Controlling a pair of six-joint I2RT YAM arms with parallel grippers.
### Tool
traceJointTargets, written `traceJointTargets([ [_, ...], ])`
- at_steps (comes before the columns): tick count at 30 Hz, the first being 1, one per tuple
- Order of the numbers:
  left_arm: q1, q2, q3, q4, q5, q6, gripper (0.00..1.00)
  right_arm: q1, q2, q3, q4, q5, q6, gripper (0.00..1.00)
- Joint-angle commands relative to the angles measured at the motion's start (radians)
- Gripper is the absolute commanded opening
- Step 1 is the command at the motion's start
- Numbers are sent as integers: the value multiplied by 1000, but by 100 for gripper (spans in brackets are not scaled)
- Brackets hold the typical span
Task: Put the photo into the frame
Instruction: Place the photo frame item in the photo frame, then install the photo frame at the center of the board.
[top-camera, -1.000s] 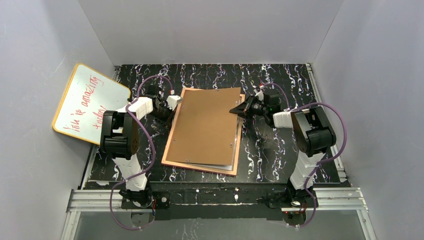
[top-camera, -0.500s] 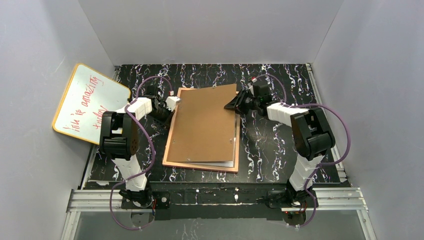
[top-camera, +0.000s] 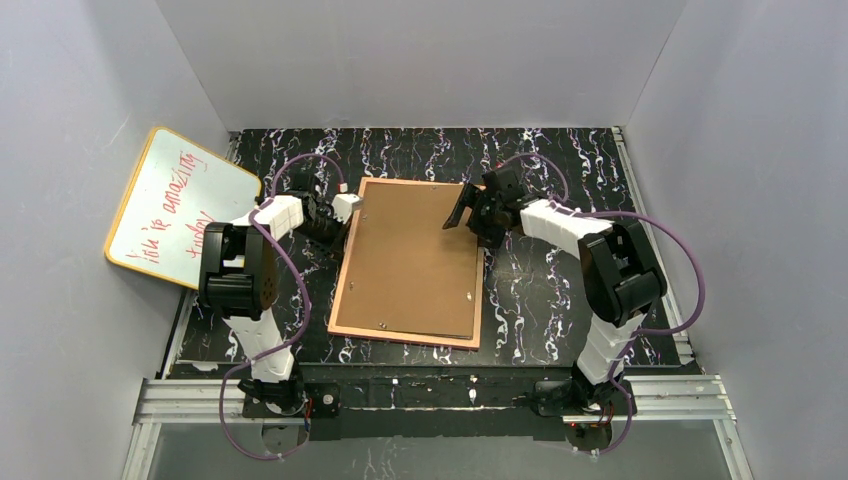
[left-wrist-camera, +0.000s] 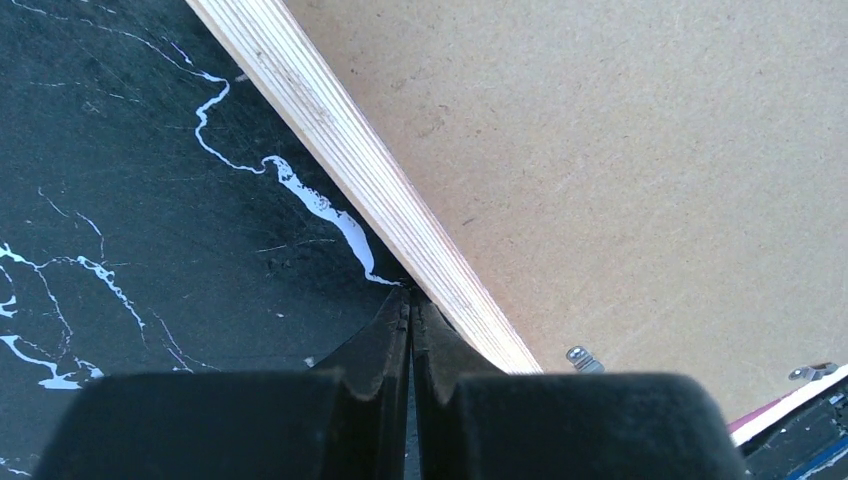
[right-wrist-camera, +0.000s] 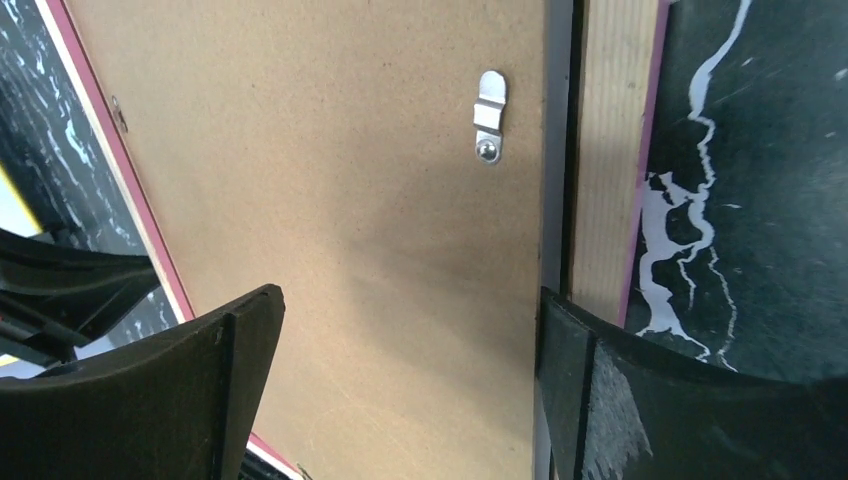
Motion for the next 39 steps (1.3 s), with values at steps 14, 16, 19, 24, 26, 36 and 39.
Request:
traceJointTargets([
  [14, 43, 10, -17, -72, 10, 3, 0, 59, -50, 184, -350, 371, -126, 99],
  [16, 53, 16, 4, -89, 21, -2, 0, 59, -100, 157, -318, 396, -99, 99],
  [19, 81, 33, 49, -135, 62, -9, 0, 42, -144, 133, -241, 299, -101, 99],
  [24, 124, 60, 79, -256, 151, 15, 1, 90, -122, 180, -209, 58, -75, 91],
  [26, 125, 53, 62, -294, 193, 30, 2, 153, -148, 126, -88, -8, -46, 83],
  [36, 124, 49, -31, -308, 243, 87, 2, 442, 16, 82, 279, -110, 104, 61],
  [39, 118, 54, -50, -295, 267, 93, 2, 468, 73, 91, 337, -119, 131, 60],
])
